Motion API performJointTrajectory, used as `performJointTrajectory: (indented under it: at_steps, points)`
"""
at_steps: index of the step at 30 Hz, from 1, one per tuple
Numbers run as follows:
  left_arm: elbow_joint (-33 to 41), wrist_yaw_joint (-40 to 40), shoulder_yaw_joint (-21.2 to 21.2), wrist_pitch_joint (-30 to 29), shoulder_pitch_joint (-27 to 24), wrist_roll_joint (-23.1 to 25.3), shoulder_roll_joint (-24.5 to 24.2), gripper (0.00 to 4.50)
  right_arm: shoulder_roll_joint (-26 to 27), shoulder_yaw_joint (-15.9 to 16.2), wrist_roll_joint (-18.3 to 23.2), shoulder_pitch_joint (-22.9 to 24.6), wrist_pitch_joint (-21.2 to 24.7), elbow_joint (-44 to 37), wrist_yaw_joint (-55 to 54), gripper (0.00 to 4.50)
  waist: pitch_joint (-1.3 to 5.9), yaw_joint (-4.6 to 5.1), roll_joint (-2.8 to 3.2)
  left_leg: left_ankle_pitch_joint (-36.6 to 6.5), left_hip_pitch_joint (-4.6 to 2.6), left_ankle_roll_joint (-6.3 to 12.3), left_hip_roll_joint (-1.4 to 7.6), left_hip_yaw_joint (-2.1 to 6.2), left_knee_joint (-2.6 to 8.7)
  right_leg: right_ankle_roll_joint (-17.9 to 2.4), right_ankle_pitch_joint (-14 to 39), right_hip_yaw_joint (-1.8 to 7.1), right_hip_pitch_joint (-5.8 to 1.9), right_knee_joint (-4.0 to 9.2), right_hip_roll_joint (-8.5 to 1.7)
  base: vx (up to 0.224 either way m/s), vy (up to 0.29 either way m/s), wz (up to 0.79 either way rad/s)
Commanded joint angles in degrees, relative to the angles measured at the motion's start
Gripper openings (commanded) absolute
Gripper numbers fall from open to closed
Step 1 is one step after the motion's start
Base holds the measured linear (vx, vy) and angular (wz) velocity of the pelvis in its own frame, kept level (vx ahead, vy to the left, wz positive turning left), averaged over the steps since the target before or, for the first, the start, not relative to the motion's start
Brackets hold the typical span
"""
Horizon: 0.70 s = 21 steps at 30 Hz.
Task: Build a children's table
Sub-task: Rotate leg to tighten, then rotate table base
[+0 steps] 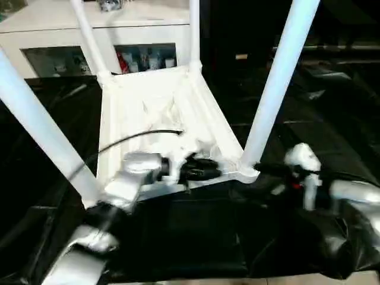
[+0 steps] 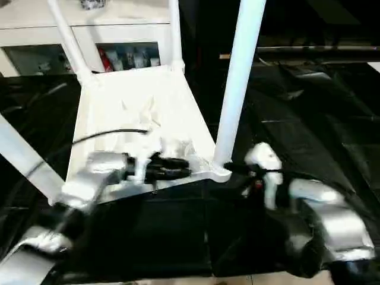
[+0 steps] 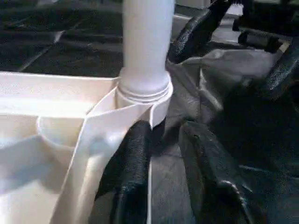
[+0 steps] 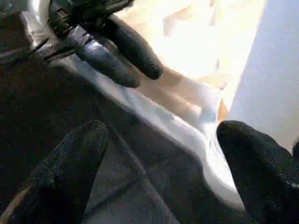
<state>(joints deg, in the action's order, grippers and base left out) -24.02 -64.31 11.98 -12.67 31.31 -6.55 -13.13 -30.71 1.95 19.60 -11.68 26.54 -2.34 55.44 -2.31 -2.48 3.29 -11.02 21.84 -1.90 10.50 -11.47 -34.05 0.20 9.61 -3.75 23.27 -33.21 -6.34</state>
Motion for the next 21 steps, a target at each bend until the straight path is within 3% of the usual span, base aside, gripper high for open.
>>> performJointTrajectory:
  at_steps: [1,2,3,4,6,7,8,11,14,20,21]
  points:
    - [5.91,-2.71,0.50,-5.28,-1.83,-1.50,-2.48,1.71,2.66,0.65,-1.19,-2.40,-1.31,1.81,-4.43,4.15,3.27,-0.19,-1.21,-10.00,-0.94,4.67,2.60,1.02,4.16,-13.37,14.64,1.79,-2.46,3.50,-2.09,0.000,0.000,0.00]
    - [7.49,-3.52,0.97,-6.73,-2.57,-1.74,-3.39,1.71,3.45,0.81,-1.28,-2.79,-1.29,2.15,-5.25,4.15,3.38,-0.18,-1.15,-10.15,-1.14,4.12,2.73,1.15,4.21,-13.46,14.47,1.85,-2.44,3.27,-2.19,0.000,0.000,0.00]
    - [10.78,-5.40,2.20,-9.65,-4.36,-2.01,-5.64,1.78,5.28,1.11,-0.95,-3.43,-1.19,2.67,-6.44,4.15,3.27,0.11,-1.41,-9.94,-0.81,3.69,2.74,1.23,4.47,-13.12,14.59,1.87,-2.65,3.12,-2.13,0.000,0.000,0.00]
    - [12.93,-6.16,2.89,-11.53,-5.43,-2.22,-6.94,1.84,6.25,1.24,-0.68,-3.71,-1.05,2.84,-6.90,4.15,3.22,0.20,-1.16,-10.22,-0.79,3.59,2.70,1.27,4.53,-12.88,14.98,1.89,-2.54,3.11,-2.09,0.000,0.000,0.00]
    - [17.03,-6.83,3.87,-14.85,-7.95,-2.87,-9.22,1.84,8.73,1.65,-0.18,-4.49,-0.69,3.95,-7.74,4.15,3.33,0.28,-1.06,-10.41,-1.28,2.89,2.75,1.15,4.44,-12.84,14.23,2.00,-2.29,3.01,-1.95,0.000,0.000,0.00]
    - [18.26,-6.70,4.00,-15.70,-8.75,-3.07,-9.79,2.12,9.52,1.84,0.04,-4.67,-0.47,4.19,-7.86,4.15,3.24,0.39,-1.16,-9.66,-0.97,2.93,2.61,1.10,4.51,-13.03,12.98,1.98,-2.47,2.83,-1.80,0.000,0.000,0.00]
    - [19.25,-6.22,3.98,-16.09,-9.50,-3.00,-10.07,2.16,10.40,2.02,0.23,-4.90,-0.46,4.55,-8.14,4.15,3.32,0.30,-1.26,-9.47,-1.11,2.93,2.62,1.05,4.44,-13.02,12.64,2.01,-2.40,2.86,-1.83,0.000,0.000,0.00]
    - [20.10,-1.63,3.02,-15.13,-11.37,-1.63,-8.69,2.40,14.38,2.23,-1.06,-6.71,-2.65,7.84,-11.94,4.15,3.33,0.14,-1.09,-9.05,-1.23,2.50,2.58,0.96,4.40,-13.45,11.27,2.03,-2.27,2.75,-1.79,0.000,0.000,0.00]
    - [21.65,3.95,3.37,-13.49,-13.96,0.64,-7.14,2.66,18.91,1.06,-2.51,-9.63,-5.23,12.76,-17.77,4.15,3.27,0.44,-1.31,-10.32,-1.11,1.22,2.59,1.06,4.52,-13.03,12.13,2.11,-2.33,2.81,-1.95,0.000,0.000,0.00]
    - [26.54,6.95,3.14,-12.73,-20.36,-0.90,-6.29,3.19,21.27,-1.93,-6.02,-13.14,-7.20,18.72,-28.03,4.15,3.28,0.54,-1.91,-9.03,-1.04,0.73,2.50,0.94,4.48,-12.12,11.25,2.21,-2.44,2.63,-1.89,0.000,0.000,0.00]
    - [26.54,6.95,3.14,-12.73,-20.36,-0.90,-6.29,3.29,21.27,-1.93,-6.02,-13.14,-7.20,18.72,-28.03,4.15,3.27,0.53,-1.78,-9.05,-1.08,0.78,2.45,0.95,4.49,-12.08,11.58,2.20,-2.40,2.65,-1.85,0.000,0.000,0.00]
